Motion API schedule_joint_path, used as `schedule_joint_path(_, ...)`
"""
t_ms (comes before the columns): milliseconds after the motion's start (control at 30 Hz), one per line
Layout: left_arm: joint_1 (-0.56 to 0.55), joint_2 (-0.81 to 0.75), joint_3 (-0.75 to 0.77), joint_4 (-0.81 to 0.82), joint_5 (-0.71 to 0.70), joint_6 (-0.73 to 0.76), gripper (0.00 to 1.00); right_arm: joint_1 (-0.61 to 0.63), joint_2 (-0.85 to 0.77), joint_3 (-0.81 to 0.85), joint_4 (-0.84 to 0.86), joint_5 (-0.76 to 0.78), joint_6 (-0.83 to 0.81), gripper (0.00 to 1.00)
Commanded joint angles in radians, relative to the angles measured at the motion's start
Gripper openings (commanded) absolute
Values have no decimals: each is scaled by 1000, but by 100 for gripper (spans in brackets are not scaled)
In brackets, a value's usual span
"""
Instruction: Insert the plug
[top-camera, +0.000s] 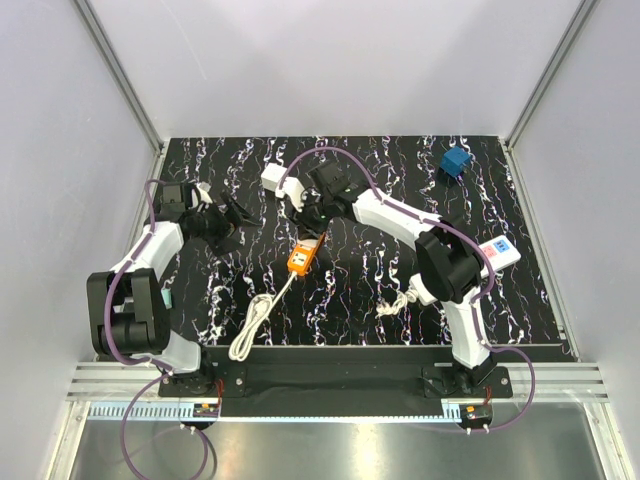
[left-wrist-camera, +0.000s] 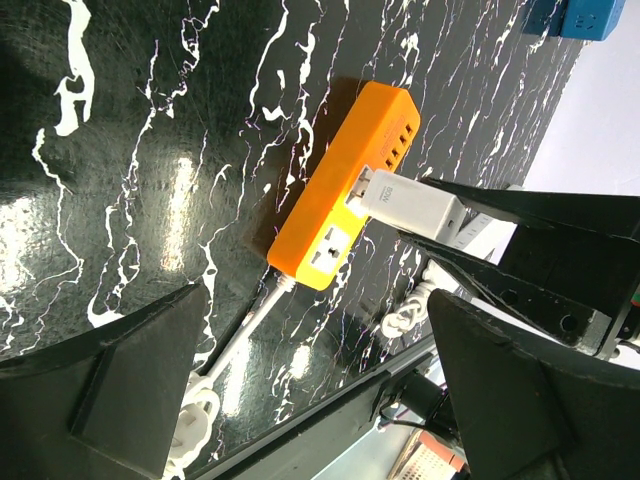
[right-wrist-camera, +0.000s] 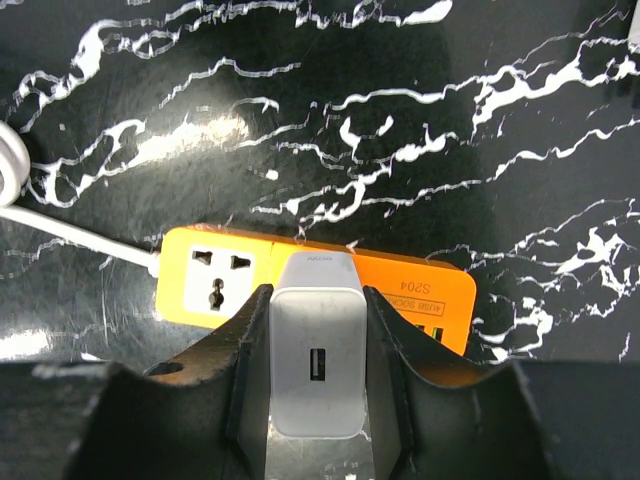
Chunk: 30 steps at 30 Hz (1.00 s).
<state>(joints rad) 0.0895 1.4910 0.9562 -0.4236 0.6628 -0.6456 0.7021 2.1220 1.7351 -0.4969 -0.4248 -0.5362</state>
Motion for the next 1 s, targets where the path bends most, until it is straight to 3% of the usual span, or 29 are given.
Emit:
schedule_joint_path(0, 9, -41, 1, 32, 15, 3, 99, -7, -23, -51, 75, -16, 31, 0)
schedule_joint_path(133, 10, -40, 0, 32, 14, 1, 99, -6, -50, -103, 142, -14, 68, 0)
schedule_joint_path(733, 18, -46, -4, 28, -3, 3, 99, 0, -36, -129, 135, 81, 117, 0)
schedule_joint_path(967, 21, -51, -1, 19, -26, 0, 99, 10, 30, -86, 40, 152, 124, 0)
